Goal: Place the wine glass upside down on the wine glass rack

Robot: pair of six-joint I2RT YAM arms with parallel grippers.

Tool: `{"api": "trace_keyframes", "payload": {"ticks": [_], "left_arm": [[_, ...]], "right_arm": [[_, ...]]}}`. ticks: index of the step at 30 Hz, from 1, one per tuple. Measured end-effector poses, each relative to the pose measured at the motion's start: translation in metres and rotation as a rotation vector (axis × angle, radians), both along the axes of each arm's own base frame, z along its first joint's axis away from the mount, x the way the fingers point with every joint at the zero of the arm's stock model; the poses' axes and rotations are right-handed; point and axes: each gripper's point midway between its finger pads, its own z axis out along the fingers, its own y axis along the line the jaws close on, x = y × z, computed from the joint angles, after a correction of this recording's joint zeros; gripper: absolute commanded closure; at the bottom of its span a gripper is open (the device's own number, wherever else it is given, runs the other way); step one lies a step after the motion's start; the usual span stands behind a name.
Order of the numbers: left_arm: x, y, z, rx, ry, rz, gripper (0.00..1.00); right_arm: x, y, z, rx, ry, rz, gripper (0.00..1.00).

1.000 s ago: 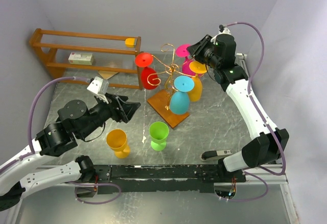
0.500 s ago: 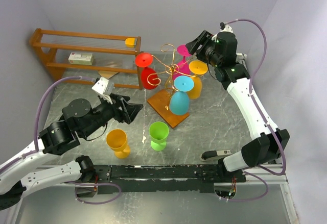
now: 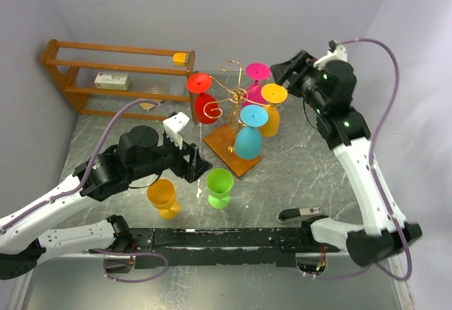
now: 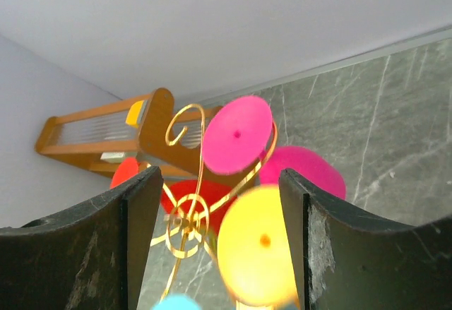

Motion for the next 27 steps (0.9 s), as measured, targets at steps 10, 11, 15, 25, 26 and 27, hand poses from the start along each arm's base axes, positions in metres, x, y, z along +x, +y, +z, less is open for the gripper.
{"api": "trace_keyframes", "payload": {"ticks": [10,11,15,25,26,27], "left_arm": [[-0.02,0.004,-0.044,0.082,0.197,-0.012,0.16],[-0.021,0.003,-0.051,0.098,0.221,-0.008,0.17],[-0.022,0.003,-0.09,0.182,0.335,0.031,0.24],[-0.014,0.0,-0.123,0.245,0.457,0.154,0.37],[-0.013,-0.001,-0.126,0.252,0.465,0.16,0.38],[-0.012,-0.002,-0.129,0.261,0.471,0.164,0.39]], "right_arm": [[-0.108,-0.041,0.007,0.026,-0.038,-0.05,0.33],[-0.114,-0.043,0.006,0.029,-0.034,-0.051,0.33],[-0.137,-0.049,-0.007,0.022,0.0,-0.046,0.33],[-0.158,-0.048,-0.052,-0.025,0.095,-0.001,0.34],[-0.158,-0.047,-0.052,-0.026,0.096,0.005,0.34],[-0.158,-0.046,-0.053,-0.028,0.097,0.01,0.34]]}}
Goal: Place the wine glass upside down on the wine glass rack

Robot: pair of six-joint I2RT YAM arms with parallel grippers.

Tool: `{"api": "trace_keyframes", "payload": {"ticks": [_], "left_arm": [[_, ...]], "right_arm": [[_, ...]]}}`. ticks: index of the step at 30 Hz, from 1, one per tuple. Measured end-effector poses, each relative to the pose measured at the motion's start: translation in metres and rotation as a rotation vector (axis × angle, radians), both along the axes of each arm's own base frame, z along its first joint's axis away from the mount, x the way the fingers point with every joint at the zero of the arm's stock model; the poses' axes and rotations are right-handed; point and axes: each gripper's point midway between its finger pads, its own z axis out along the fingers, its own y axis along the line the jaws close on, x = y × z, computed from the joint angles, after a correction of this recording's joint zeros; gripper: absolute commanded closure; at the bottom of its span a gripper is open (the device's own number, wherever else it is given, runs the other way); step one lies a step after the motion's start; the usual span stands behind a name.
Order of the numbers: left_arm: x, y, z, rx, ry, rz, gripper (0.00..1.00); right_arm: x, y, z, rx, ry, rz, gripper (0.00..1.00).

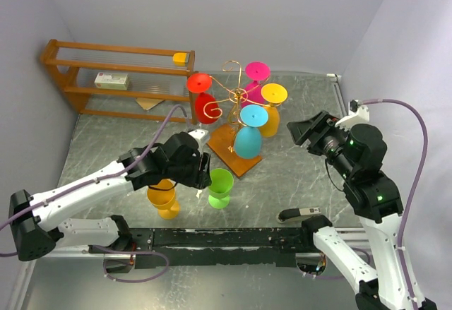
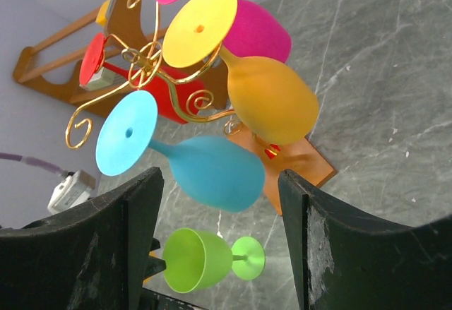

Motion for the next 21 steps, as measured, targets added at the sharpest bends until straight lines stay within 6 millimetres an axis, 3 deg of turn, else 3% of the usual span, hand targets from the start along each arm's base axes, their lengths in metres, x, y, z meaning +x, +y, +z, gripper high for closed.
{"api": "trace_keyframes", "payload": {"ticks": [11,21], "left_arm": [[0.006,-0.008,-0.031,0.088,0.06,0.019,0.52],[0.016,-0.007,-0.03,0.105,0.034,0.058,0.93]], "right_arm": [[0.004,0.004,-0.023,-0.017,0.048,0.02,0.34],[0.006,0.005,-0.024,-0.007,0.047,0.016,0.34]]}}
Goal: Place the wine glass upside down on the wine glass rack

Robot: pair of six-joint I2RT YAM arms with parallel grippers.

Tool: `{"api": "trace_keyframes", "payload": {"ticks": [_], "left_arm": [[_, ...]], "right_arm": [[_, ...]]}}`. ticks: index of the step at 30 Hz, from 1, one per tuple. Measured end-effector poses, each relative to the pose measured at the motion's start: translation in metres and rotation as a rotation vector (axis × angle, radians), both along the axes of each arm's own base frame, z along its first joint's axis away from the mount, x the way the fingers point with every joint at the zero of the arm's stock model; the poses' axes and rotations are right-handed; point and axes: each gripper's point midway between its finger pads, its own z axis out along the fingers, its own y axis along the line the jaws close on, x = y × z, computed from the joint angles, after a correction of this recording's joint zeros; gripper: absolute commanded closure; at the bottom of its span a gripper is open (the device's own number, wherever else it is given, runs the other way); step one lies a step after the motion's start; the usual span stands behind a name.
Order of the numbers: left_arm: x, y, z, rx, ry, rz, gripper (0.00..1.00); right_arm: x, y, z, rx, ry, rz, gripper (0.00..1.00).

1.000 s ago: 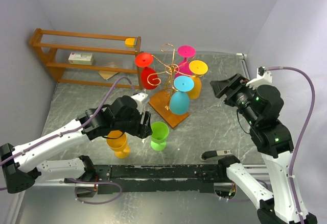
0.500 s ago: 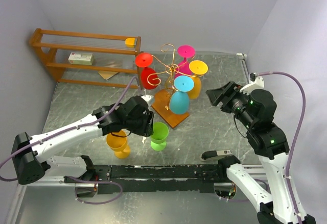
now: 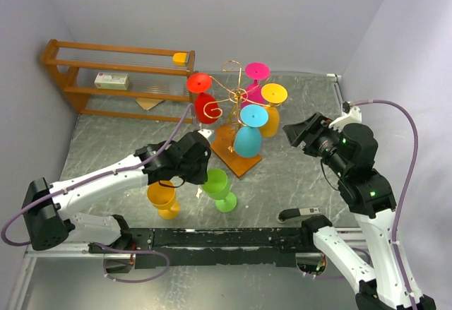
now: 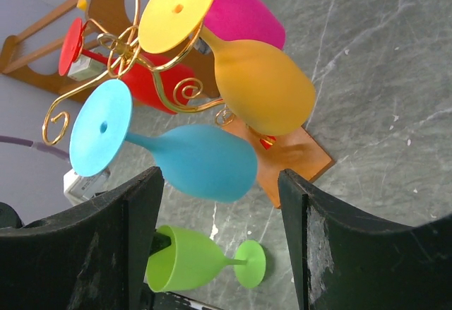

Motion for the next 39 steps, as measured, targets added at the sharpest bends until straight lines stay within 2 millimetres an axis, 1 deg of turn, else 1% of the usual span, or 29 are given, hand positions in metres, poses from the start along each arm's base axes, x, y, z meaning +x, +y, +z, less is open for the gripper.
{"api": "trace_keyframes", "payload": {"ticks": [4,7,9,13,16,19,23,27,33,36,39], "left_arm": [[0.002,0.003,0.002,0.007,-0.016,0.006,0.93],[0.003,0.008,0.01,-0.001,-0.044,0.003,0.93],[0.002,0.011,0.021,-0.02,-0.076,-0.012,0.93],[-0.001,0.018,0.05,-0.082,-0.16,-0.059,0.93],[-0.006,0.022,0.078,-0.155,-0.234,-0.105,0.93],[-0.011,0.027,0.108,-0.237,-0.314,-0.139,0.93],[-0.015,0.03,0.159,-0.37,-0.446,-0.167,0.93],[-0.016,0.033,0.208,-0.483,-0.566,-0.172,0.93],[-0.013,0.043,0.261,-0.612,-0.728,-0.135,0.93],[-0.01,0.051,0.287,-0.692,-0.813,-0.082,0.93],[-0.007,0.06,0.304,-0.754,-0.879,-0.024,0.93]], "right_arm": [[-0.001,-0.001,0.002,0.011,-0.005,-0.005,0.34],[-0.003,-0.001,0.005,0.023,-0.013,-0.008,0.34],[-0.005,-0.001,0.009,0.038,-0.028,-0.01,0.34],[-0.01,0.0,0.027,0.083,-0.091,-0.005,0.35],[-0.015,0.004,0.041,0.124,-0.138,0.019,0.35],[-0.017,0.014,0.051,0.157,-0.158,0.068,0.35],[-0.016,0.027,0.059,0.199,-0.166,0.133,0.34],[-0.022,0.033,0.075,0.244,-0.215,0.177,0.33],[-0.032,0.044,0.101,0.305,-0.302,0.257,0.31],[-0.033,0.052,0.109,0.339,-0.323,0.306,0.31],[-0.031,0.061,0.11,0.382,-0.322,0.354,0.3]]}}
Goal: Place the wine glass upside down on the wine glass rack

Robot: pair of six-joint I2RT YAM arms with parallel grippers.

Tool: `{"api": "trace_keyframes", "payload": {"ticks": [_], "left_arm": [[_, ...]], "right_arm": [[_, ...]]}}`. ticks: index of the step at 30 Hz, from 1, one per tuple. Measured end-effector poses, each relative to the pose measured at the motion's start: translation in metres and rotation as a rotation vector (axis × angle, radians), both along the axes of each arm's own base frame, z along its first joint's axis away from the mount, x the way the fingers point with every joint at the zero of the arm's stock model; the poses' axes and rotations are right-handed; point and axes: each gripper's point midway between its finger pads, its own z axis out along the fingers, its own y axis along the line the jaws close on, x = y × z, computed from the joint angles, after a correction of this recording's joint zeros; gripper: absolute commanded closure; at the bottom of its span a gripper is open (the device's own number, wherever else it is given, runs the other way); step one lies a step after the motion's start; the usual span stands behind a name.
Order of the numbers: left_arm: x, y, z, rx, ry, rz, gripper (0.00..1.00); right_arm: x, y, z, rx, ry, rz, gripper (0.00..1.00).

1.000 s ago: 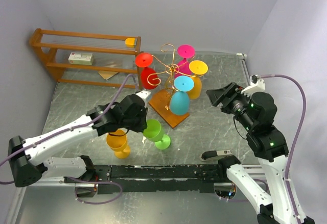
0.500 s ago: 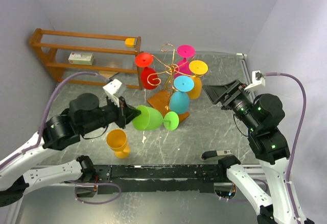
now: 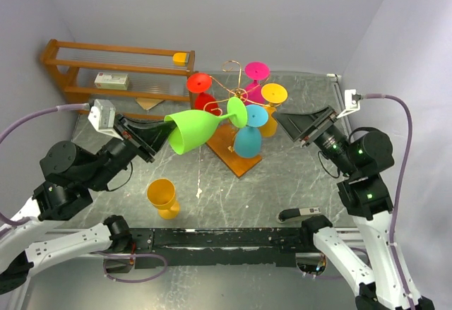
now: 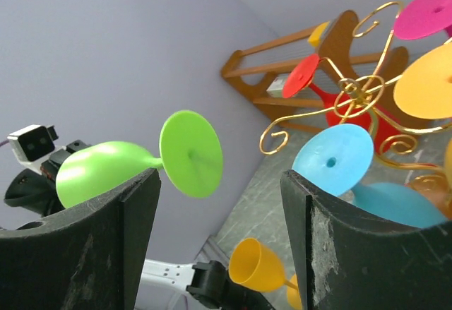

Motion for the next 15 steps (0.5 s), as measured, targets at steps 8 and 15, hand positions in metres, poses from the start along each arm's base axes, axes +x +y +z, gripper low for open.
{"api": "trace_keyframes", "payload": {"ticks": [8,15], "left_arm": [[0.018,0.007,0.005,-0.115,-0.019,0.107,0.93],[0.026,0.015,0.014,-0.183,-0.039,0.166,0.93]], "right_arm": [[0.016,0.015,0.007,0.095,0.037,0.07,0.33],[0.052,0.018,0.014,0.141,0.111,0.021,0.36]]}}
